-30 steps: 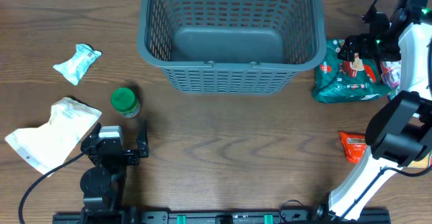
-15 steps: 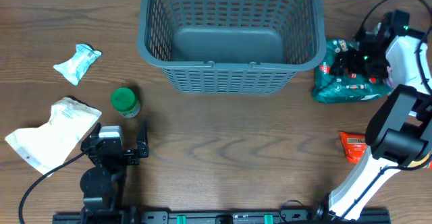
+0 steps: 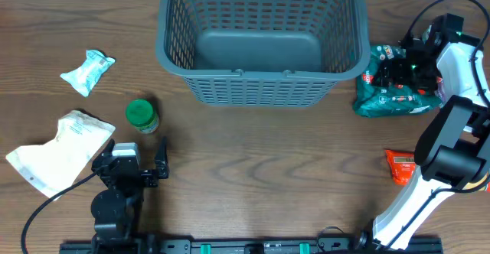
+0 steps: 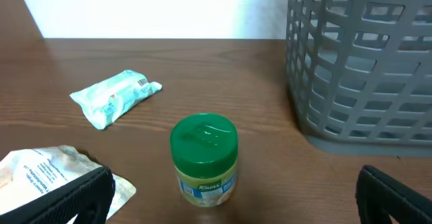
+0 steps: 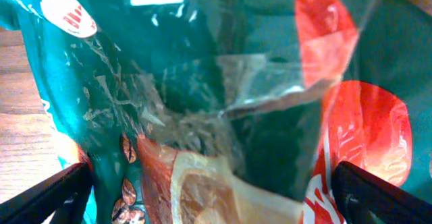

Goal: Pack container
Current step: 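Lower the right gripper and grasp the green Nescafé pouch, then lift the pouch with the right gripper and carry it over the basket, then lower the pouch into the basket and open the right gripper, then move the right gripper back to the Kleenex tissue multipack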

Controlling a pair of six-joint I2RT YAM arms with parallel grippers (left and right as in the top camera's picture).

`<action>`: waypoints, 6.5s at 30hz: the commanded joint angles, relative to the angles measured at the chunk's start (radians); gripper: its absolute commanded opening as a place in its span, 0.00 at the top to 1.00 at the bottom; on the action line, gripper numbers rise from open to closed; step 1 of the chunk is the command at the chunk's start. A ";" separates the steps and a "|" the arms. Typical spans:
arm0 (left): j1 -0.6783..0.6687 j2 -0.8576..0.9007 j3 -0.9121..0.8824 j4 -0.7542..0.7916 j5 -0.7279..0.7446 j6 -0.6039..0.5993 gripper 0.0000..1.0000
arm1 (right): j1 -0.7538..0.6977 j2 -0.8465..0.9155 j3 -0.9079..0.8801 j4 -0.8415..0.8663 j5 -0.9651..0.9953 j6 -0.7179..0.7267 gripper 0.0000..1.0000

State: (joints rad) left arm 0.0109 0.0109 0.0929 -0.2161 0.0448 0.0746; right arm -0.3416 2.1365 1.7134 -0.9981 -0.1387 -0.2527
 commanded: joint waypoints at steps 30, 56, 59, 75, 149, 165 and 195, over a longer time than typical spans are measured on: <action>-0.001 -0.007 -0.024 -0.007 -0.011 -0.009 0.01 | 0.002 -0.063 -0.019 -0.014 0.076 0.106 0.98; -0.001 -0.007 -0.024 -0.007 -0.011 -0.009 0.01 | 0.002 -0.798 0.033 -0.014 0.129 0.126 0.99; -0.001 -0.007 -0.024 -0.007 -0.011 -0.009 0.01 | 0.002 -0.877 0.060 -0.017 0.133 0.126 0.99; -0.001 -0.007 -0.024 -0.007 -0.011 -0.009 0.01 | 0.247 -0.882 0.241 -0.019 -0.145 0.008 0.99; -0.001 -0.007 -0.024 -0.007 -0.011 -0.009 0.01 | 0.710 -0.087 0.474 -0.217 0.322 0.461 0.98; -0.001 -0.007 -0.024 -0.007 -0.011 -0.009 0.01 | 0.706 -0.087 0.475 -0.217 0.322 0.423 0.23; -0.001 -0.007 -0.024 -0.007 -0.011 -0.009 0.01 | 0.081 -0.346 0.597 -0.492 0.417 0.189 0.14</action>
State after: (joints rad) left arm 0.0109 0.0109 0.0929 -0.2161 0.0448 0.0746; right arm -0.2039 1.7622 2.3253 -1.4868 0.2745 -0.0044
